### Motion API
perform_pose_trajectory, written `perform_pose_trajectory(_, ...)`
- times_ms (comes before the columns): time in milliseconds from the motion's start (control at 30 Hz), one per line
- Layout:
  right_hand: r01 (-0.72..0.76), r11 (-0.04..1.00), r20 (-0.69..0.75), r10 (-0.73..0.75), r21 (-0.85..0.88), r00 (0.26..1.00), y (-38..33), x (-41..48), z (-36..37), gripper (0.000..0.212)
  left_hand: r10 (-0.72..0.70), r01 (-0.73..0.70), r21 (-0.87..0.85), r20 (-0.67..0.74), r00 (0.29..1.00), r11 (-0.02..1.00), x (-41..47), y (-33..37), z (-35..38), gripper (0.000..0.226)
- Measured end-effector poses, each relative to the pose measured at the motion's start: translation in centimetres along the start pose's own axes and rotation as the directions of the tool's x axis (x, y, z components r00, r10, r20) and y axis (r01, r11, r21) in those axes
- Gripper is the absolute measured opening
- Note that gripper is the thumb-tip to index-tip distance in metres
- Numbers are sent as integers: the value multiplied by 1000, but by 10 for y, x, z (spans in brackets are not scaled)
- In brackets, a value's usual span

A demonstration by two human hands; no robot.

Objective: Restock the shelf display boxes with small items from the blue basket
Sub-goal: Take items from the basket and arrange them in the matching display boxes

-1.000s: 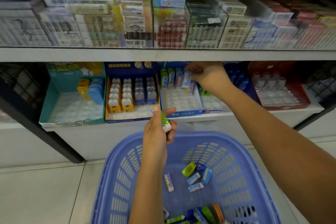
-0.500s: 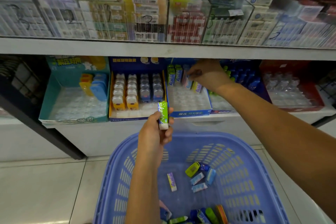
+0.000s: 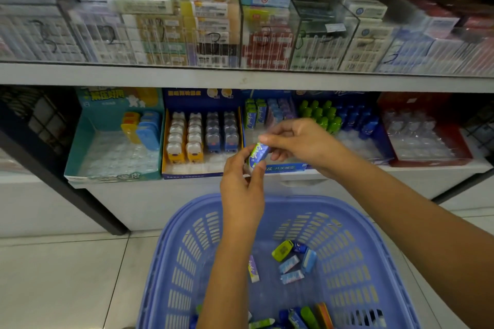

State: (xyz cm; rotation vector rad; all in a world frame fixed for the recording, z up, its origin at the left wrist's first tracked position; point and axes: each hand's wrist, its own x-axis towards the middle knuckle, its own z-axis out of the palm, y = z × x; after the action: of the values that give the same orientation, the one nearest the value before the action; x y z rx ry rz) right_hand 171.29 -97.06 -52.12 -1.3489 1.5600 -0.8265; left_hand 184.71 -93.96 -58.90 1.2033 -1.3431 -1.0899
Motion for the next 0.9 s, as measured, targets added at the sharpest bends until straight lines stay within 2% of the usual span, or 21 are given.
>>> perform_pose_trajectory(67, 26, 999, -7, -26, 45, 1000, -3, -5, -3, 7, 54, -52, 63, -30, 998, 997, 1, 0, 5, 32)
perform_pose_trajectory(133, 88, 996, -96, -89, -16, 991, -5, -2, -12, 8, 55, -55, 97, 5, 998, 994, 2, -1, 8, 44)
perform_pose_trajectory(233, 143, 926, -294, -254, -349, 921, -9, 19, -26, 14, 82, -153, 358, 207, 975, 921, 7, -8, 14, 59)
perform_pose_trajectory(300, 80, 842, -280, -265, -534, 923, -9, 44, -28, 20, 68, -237, 513, 326, 943, 825, 7, -13, 18, 62)
perform_pose_trajectory(367, 18, 749, -220, -217, -662, 951, -6, 67, -24, 24, 45, -281, 600, 377, 925, 749, 4, -19, 21, 67)
perform_pose_trajectory(400, 14, 728, -202, -208, -686, 957, -4, 76, -23, 25, 54, -296, 618, 379, 924, 728, 3, -22, 21, 68)
perform_pose_trajectory(467, 35, 747, -168, -194, -664, 966, -1, 86, -22, 25, 72, -308, 621, 376, 924, 721, 2, -24, 22, 69)
perform_pose_trajectory(633, 32, 794, -29, -63, -607, 998, 1, 97, -31, 31, 80, -295, 556, 378, 922, 777, 3, -30, 22, 65)
perform_pose_trajectory(900, 22, 750, 0, -29, -662, 1000, -4, 108, -22, 31, 89, -290, 508, 383, 920, 811, 4, -38, 21, 65)
